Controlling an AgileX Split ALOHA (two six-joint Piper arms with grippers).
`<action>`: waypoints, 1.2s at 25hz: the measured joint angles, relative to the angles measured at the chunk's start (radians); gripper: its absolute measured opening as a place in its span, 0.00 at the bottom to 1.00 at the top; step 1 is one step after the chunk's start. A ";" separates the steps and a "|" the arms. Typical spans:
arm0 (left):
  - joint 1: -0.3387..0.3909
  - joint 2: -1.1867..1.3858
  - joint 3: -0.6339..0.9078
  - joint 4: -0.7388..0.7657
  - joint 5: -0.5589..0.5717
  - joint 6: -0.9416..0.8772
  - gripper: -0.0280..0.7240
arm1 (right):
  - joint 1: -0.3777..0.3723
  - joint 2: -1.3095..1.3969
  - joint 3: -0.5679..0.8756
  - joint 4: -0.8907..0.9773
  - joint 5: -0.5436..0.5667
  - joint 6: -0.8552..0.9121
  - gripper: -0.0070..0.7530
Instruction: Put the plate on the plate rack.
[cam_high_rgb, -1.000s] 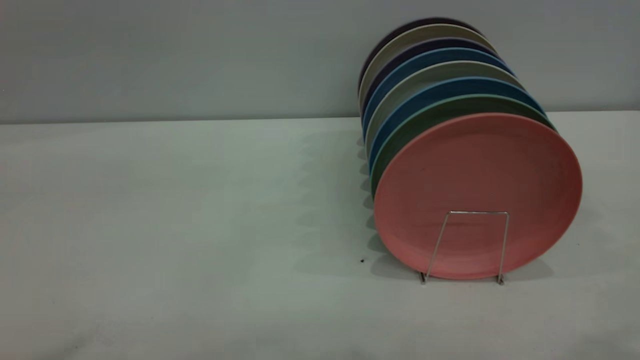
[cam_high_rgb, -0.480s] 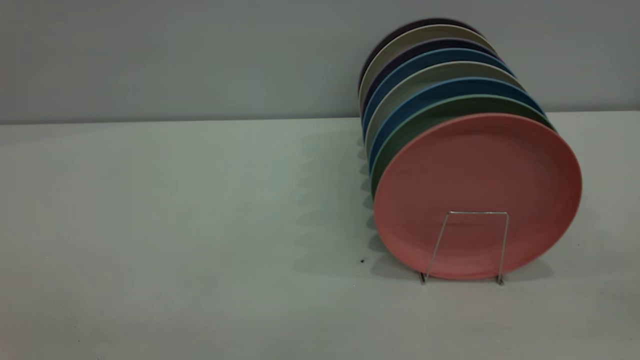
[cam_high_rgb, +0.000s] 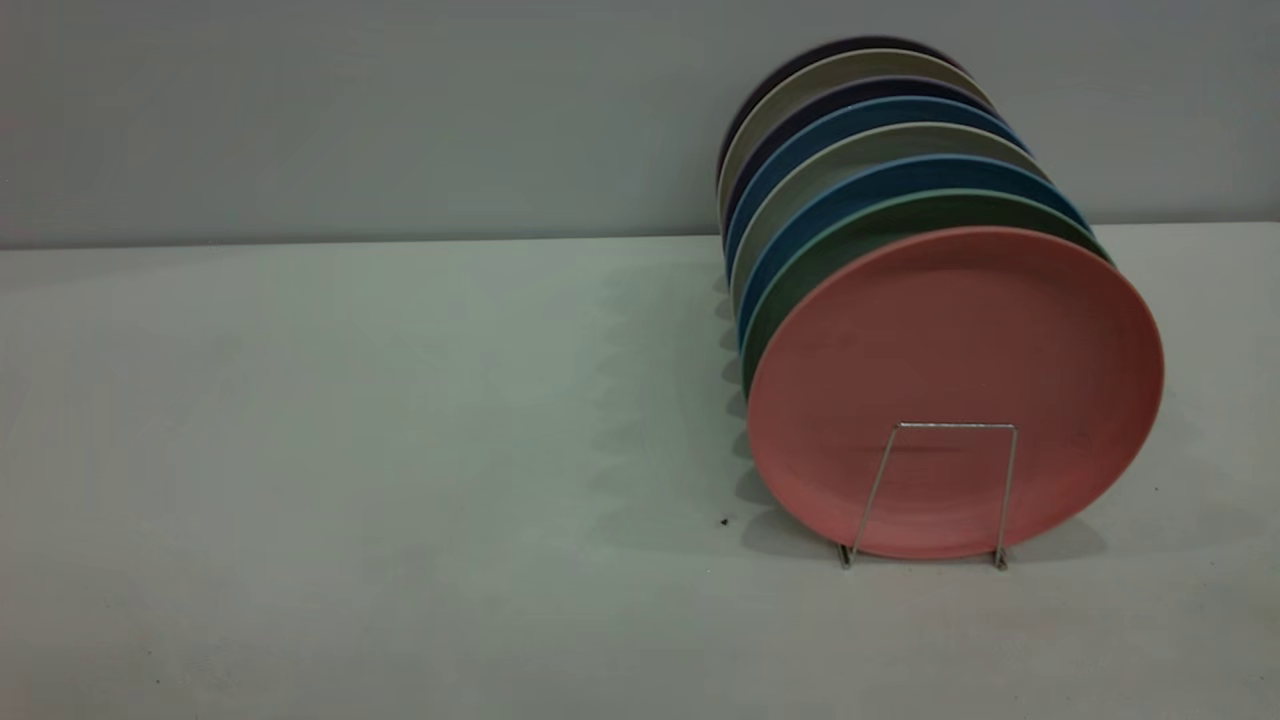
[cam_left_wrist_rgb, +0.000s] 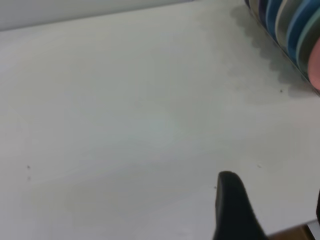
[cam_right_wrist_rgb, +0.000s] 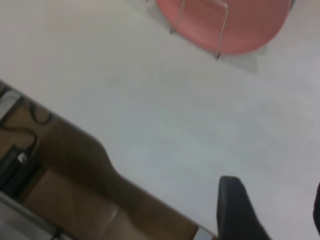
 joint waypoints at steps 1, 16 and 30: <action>-0.007 0.000 0.000 0.000 0.010 -0.006 0.61 | 0.000 -0.013 0.001 0.000 0.000 0.007 0.52; -0.043 0.000 0.002 0.082 0.074 -0.017 0.61 | 0.000 -0.125 0.004 0.000 0.005 0.028 0.52; -0.047 0.000 0.018 0.106 0.093 -0.050 0.60 | 0.000 -0.135 0.004 -0.003 0.008 0.046 0.52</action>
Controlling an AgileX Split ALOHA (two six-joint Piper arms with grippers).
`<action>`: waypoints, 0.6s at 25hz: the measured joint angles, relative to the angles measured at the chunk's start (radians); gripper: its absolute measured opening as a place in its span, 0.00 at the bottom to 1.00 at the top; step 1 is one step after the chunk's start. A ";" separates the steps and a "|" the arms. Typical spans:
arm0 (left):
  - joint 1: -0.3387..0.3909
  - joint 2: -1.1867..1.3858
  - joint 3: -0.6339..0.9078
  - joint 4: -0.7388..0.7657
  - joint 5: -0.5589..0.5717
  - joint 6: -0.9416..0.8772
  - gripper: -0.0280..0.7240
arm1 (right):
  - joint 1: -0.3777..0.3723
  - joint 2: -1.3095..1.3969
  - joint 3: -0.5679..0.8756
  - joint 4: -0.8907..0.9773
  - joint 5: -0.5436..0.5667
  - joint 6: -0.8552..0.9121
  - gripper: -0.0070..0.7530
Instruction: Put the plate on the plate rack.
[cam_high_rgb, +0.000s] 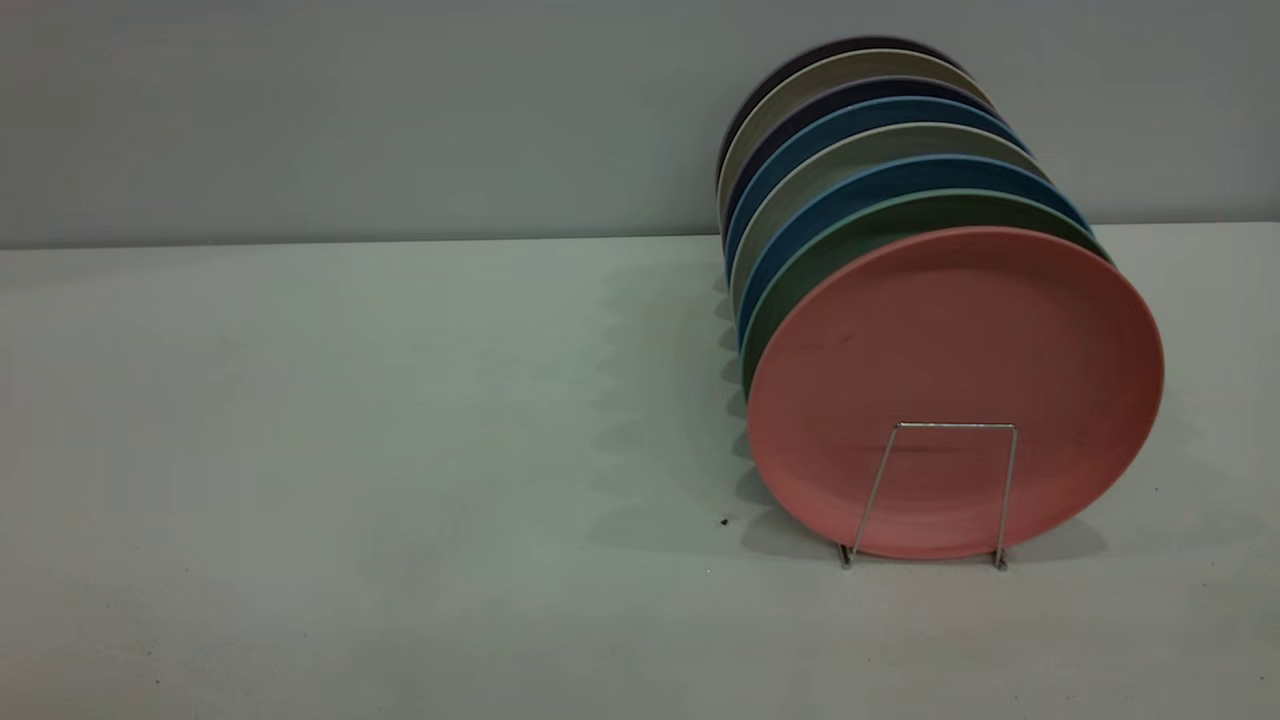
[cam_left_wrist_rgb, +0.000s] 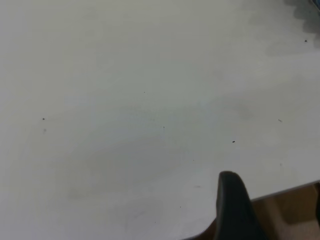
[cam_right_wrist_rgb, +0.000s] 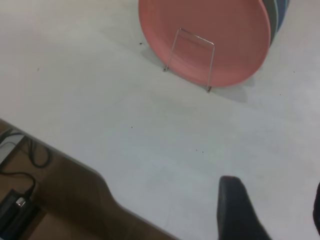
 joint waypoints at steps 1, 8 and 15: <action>0.000 0.000 0.000 0.000 0.000 0.000 0.60 | 0.000 0.000 0.000 0.000 0.000 0.000 0.52; 0.000 0.000 0.000 0.000 0.000 -0.001 0.60 | 0.000 0.000 0.000 -0.001 0.000 0.000 0.52; 0.000 0.000 0.000 0.000 0.000 -0.001 0.60 | -0.144 -0.053 0.000 0.000 0.005 0.000 0.52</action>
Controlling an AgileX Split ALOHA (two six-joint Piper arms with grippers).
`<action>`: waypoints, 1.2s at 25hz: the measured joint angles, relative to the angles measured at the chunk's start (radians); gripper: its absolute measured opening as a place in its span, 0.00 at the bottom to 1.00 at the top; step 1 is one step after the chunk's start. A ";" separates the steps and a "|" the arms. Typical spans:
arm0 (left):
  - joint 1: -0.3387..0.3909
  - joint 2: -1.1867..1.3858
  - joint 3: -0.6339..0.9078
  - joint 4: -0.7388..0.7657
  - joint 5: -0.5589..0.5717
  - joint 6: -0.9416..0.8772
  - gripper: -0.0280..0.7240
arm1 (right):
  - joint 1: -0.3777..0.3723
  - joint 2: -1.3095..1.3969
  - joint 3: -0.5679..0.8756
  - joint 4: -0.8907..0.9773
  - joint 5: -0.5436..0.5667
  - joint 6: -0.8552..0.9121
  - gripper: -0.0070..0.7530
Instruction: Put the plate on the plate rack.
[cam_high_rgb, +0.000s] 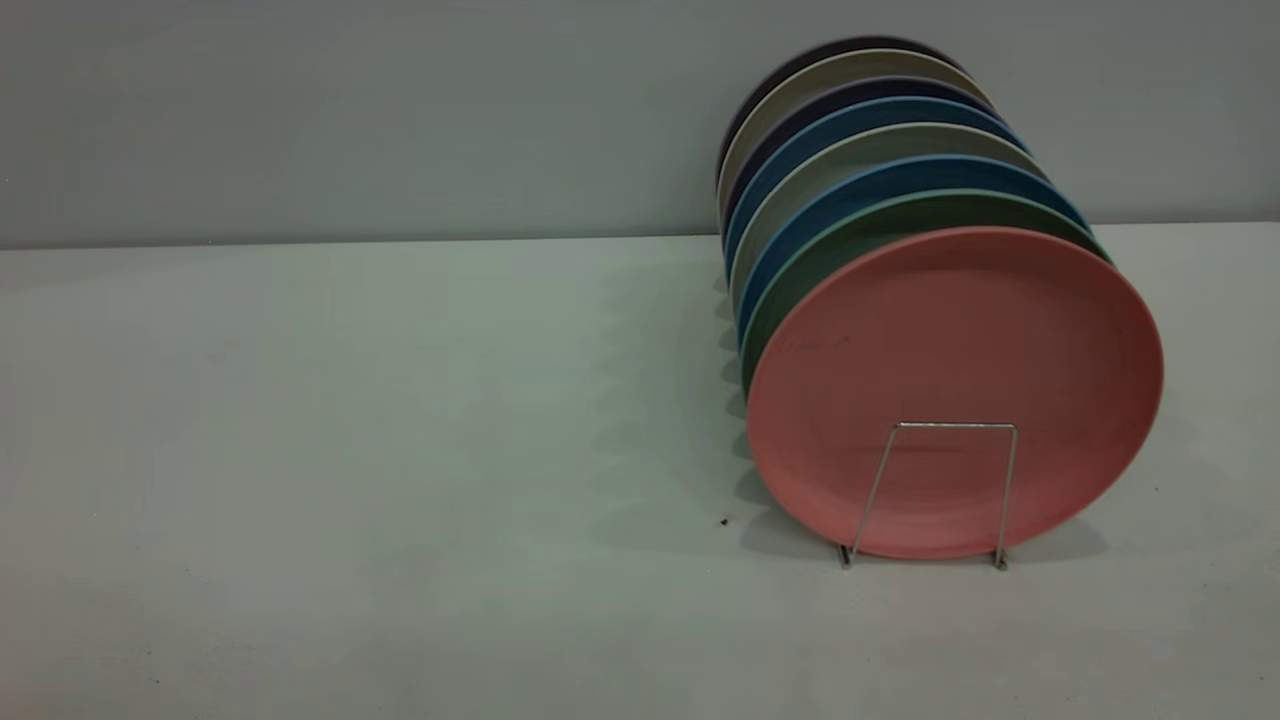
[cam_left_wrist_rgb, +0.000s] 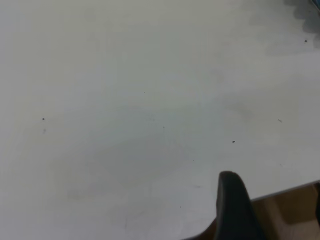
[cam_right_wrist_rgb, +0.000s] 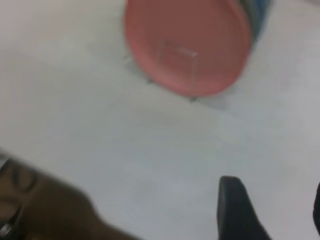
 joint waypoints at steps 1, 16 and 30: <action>0.000 0.000 0.000 0.000 0.000 0.000 0.60 | -0.054 -0.001 0.000 0.000 0.000 0.001 0.52; 0.000 0.000 0.000 0.000 0.000 0.000 0.60 | -0.195 -0.003 0.000 0.003 0.000 0.003 0.52; 0.000 0.000 0.000 0.000 0.000 -0.001 0.60 | -0.195 -0.003 0.000 0.003 0.000 0.003 0.52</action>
